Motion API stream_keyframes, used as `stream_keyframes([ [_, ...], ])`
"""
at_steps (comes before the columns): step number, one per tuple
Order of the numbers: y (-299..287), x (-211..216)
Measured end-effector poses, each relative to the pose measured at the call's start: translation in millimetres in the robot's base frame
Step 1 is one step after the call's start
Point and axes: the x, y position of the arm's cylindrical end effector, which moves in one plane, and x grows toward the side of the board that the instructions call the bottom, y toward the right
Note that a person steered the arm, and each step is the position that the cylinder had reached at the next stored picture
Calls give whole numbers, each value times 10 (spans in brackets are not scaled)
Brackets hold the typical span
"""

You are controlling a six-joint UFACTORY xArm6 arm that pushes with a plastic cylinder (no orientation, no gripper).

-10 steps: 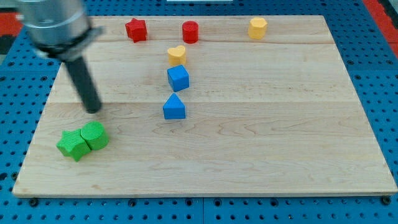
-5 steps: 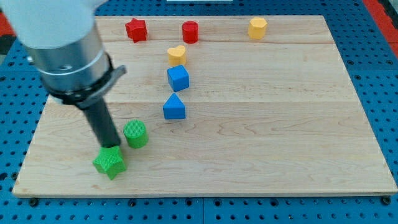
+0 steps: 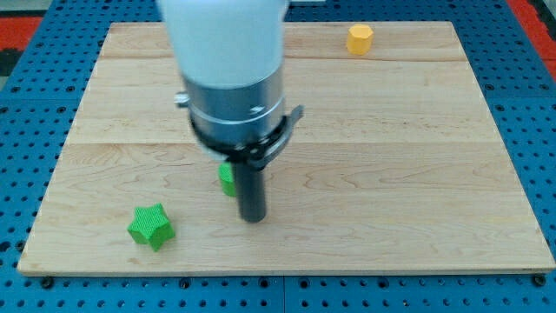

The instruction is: Move the green blocks vertically at the bottom of the triangle

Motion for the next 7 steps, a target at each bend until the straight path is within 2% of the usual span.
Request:
stream_keyframes([
  [1, 115, 60],
  [2, -444, 741],
  [3, -640, 768],
  [4, -1761, 686],
  [5, -2268, 483],
  [6, -1172, 196],
  [7, -487, 354],
])
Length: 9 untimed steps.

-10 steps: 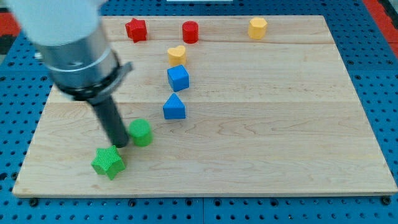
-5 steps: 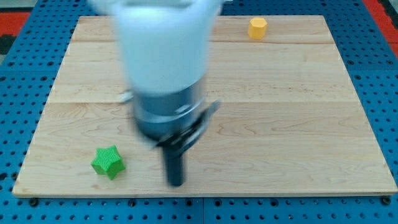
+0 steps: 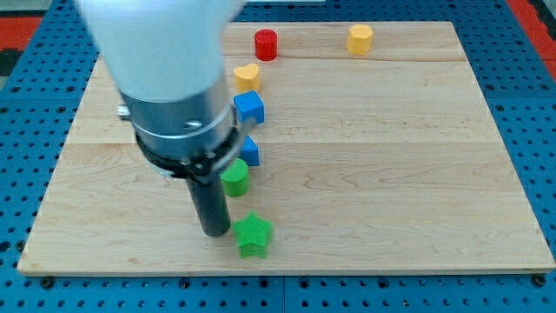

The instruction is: Move the green blocks vertically at the bottom of the triangle

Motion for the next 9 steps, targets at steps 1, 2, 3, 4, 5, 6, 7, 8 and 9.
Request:
stream_keyframes([
  [1, -607, 314],
  [2, -96, 405],
  [3, 979, 400],
  [4, 883, 391],
  [5, 645, 129],
  [6, 488, 38],
  [7, 743, 34],
  [8, 882, -135],
  [9, 557, -135],
])
